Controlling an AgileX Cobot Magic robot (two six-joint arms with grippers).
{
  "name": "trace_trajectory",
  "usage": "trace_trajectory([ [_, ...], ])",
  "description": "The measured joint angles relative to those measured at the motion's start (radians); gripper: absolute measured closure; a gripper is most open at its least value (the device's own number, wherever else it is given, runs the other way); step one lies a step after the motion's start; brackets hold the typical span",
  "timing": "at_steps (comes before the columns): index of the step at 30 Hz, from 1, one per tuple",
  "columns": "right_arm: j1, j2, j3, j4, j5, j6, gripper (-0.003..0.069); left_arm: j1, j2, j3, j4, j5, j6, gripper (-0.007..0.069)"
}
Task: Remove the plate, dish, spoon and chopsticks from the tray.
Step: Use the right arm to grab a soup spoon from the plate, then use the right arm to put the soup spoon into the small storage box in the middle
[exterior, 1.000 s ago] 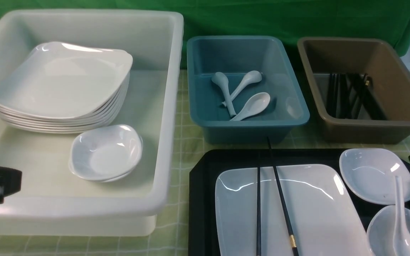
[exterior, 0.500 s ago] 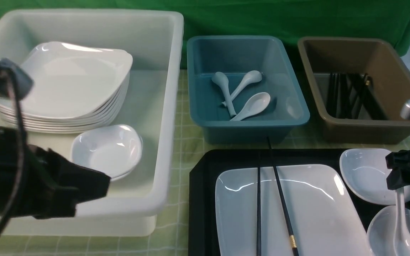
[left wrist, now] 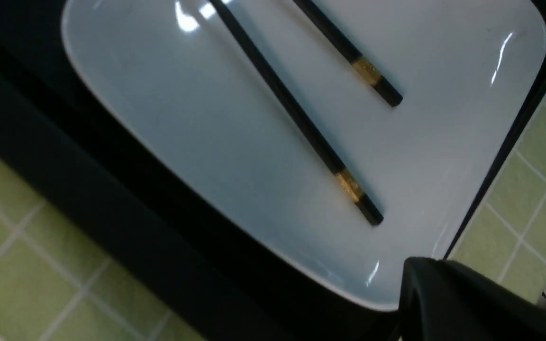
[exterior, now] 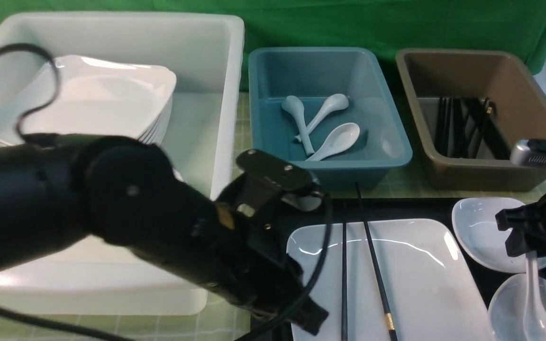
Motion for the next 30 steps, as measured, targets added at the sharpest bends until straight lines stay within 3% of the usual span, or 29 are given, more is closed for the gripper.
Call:
trace_trajectory([
  [2,0.0,0.0,0.0,-0.001,0.0,-0.001,0.0508,-0.005,0.058,-0.049,-0.005,0.0,0.02,0.0624],
  [14,0.0,-0.124,-0.036,0.003,0.002,-0.004,0.0501,-0.006,0.183,-0.168,-0.017,-0.104,0.24,0.0624],
  [18,0.001,-0.181,-0.094,0.07,0.005,-0.014,0.0501,-0.006,0.185,-0.168,-0.014,-0.147,0.267,0.0623],
  [23,0.052,-0.179,-0.244,0.269,-0.006,-0.141,0.0501,0.012,0.138,-0.194,0.021,-0.263,0.222,0.0623],
  [30,0.235,0.003,-0.552,0.357,-0.104,-0.192,0.0501,0.149,-0.001,-0.226,0.024,-0.278,0.062,0.0622],
])
